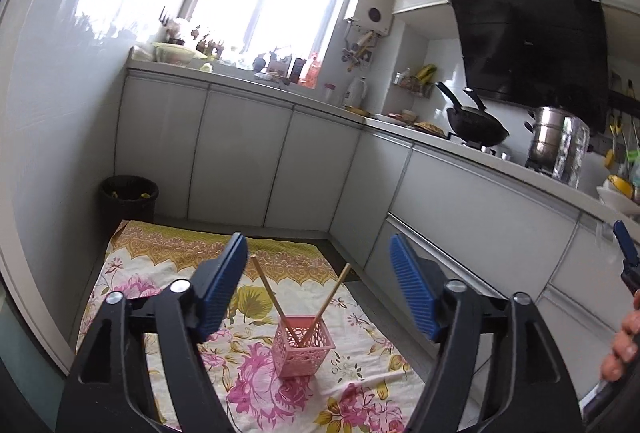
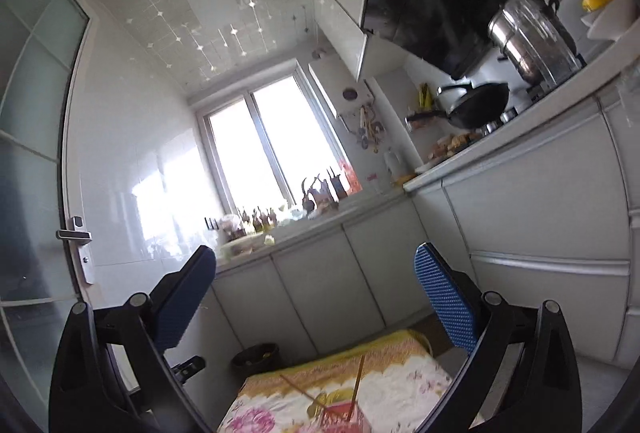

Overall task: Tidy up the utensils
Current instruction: 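Move both open tools back down to the chopstick pile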

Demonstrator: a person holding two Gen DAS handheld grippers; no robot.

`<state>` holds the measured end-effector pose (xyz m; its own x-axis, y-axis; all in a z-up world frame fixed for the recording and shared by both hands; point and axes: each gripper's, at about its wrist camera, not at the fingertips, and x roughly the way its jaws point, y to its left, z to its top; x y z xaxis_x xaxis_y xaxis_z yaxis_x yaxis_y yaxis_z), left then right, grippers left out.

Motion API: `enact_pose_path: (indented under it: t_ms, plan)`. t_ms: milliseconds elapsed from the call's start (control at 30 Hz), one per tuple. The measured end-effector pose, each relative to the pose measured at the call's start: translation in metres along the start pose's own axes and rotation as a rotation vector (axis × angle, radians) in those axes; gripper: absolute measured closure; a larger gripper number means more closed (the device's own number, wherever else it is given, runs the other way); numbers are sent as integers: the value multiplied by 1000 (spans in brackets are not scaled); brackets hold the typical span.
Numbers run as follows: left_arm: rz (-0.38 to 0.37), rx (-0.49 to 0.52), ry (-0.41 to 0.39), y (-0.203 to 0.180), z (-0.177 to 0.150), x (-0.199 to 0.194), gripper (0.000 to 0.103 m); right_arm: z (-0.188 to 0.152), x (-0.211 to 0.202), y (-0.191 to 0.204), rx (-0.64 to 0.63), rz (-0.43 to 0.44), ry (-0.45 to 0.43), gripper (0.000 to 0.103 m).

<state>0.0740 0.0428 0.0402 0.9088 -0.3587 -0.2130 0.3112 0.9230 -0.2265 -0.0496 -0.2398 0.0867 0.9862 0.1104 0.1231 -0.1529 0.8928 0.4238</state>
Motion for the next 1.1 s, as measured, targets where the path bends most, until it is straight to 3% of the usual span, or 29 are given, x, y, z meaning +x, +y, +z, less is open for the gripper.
enact_pose_path:
  t_ms: [133, 200, 300, 433, 500, 533, 633, 700, 767, 833, 900, 967, 1000, 1033, 1100]
  plan:
    - [-87, 191, 231, -43, -31, 35, 19, 10, -20, -27, 138, 135, 159, 6]
    - [-145, 284, 379, -66, -57, 57, 18, 9, -20, -45, 188, 201, 230, 6]
    - [-174, 425, 580, -95, -102, 94, 16, -1, -16, -75, 262, 310, 326, 6]
    - [-169, 594, 836, -122, -160, 142, 16, -38, 2, -125, 390, 277, 487, 6]
    - [-153, 641, 958, -122, -186, 164, 16, -63, 7, -151, 448, 232, 554, 6]
    - [-153, 650, 1015, -121, -197, 172, 17, -75, 11, -161, 441, 168, 593, 6]
    - [-131, 651, 1156, -117, -225, 198, 29, -111, 21, -190, 442, 25, 654, 6]
    - [-139, 654, 1222, -117, -236, 209, 42, -139, 27, -206, 508, -61, 716, 6]
    - [-143, 667, 1261, -117, -245, 217, 43, -147, 32, -209, 476, -191, 757, 6]
    - [-151, 681, 1287, -116, -251, 222, 44, -132, 27, -196, 300, -433, 673, 6]
    - [-160, 693, 1304, -116, -257, 225, 44, -117, 12, -176, 134, -642, 483, 6]
    - [-157, 719, 1310, -116, -260, 227, 45, -119, 0, -165, 86, -674, 382, 6]
    - [-163, 724, 1314, -117, -261, 227, 47, -122, 0, -167, 74, -628, 380, 6]
    - [-169, 730, 1319, -117, -262, 227, 48, -128, 7, -172, 79, -570, 441, 6]
    - [-170, 741, 1328, -120, -266, 233, 52, -146, 29, -193, 180, -473, 655, 6]
